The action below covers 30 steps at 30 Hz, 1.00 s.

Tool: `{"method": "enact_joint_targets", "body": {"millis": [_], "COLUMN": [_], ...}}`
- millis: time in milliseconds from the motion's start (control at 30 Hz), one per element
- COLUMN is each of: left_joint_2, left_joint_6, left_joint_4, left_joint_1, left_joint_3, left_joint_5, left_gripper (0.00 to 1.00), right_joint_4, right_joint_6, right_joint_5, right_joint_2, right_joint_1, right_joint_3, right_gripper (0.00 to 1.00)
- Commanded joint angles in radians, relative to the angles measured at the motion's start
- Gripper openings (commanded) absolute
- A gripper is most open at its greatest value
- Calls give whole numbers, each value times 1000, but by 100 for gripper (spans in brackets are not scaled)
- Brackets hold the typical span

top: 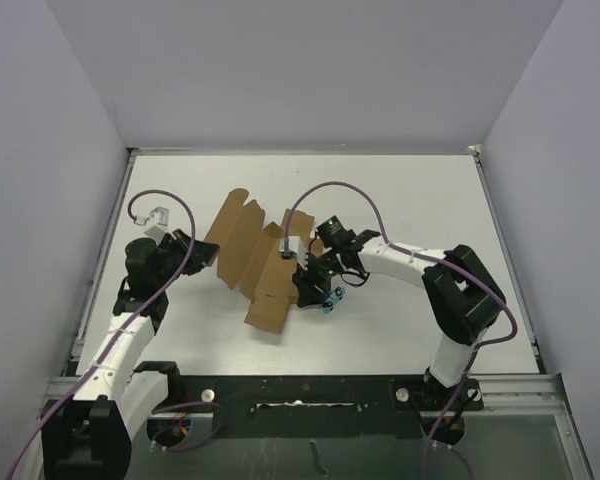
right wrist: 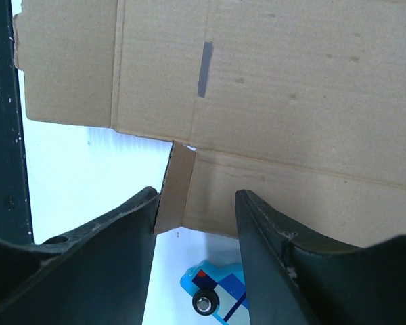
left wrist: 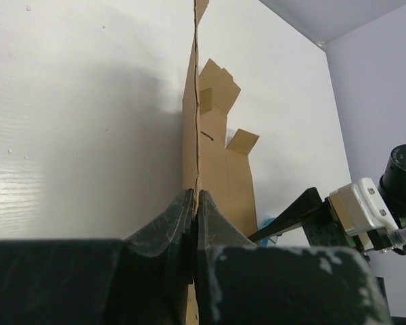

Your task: Fold the paper box

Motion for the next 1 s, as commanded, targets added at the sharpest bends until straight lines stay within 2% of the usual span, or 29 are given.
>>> {"method": "enact_joint_targets", "body": {"millis": [0, 67, 233, 400, 600, 700, 900, 967], "left_joint_2": [-32, -33, -31, -25, -29, -28, -29, -33], "left_joint_6": [23, 24, 24, 24, 37, 44, 42, 25], "left_joint_4": [45, 45, 47, 62, 65, 65, 65, 41], "left_joint_1": [0, -2, -8, -13, -21, -25, -26, -30], "left_joint_3": [15, 16, 19, 18, 17, 16, 19, 27], "left_joint_5": [16, 15, 20, 37, 43, 44, 38, 18], "left_gripper": [0, 0, 0, 0, 0, 0, 0, 0], "right_joint_4": [18, 24, 26, -10, -40, -50, -69, -55], "right_joint_6": [32, 38, 56, 65, 64, 54, -12, -39], "right_joint_5": [-43, -34, 26, 99, 166, 147, -25, -61], "right_joint_2": [-14, -13, 19, 94, 139, 131, 10, -48], "right_joint_1": [-14, -14, -15, -10, -9, -16, -67, -67], "right_joint_3": [45, 42, 46, 74, 102, 108, 114, 100], "right_gripper": [48, 44, 27, 19, 19, 25, 60, 65]}}
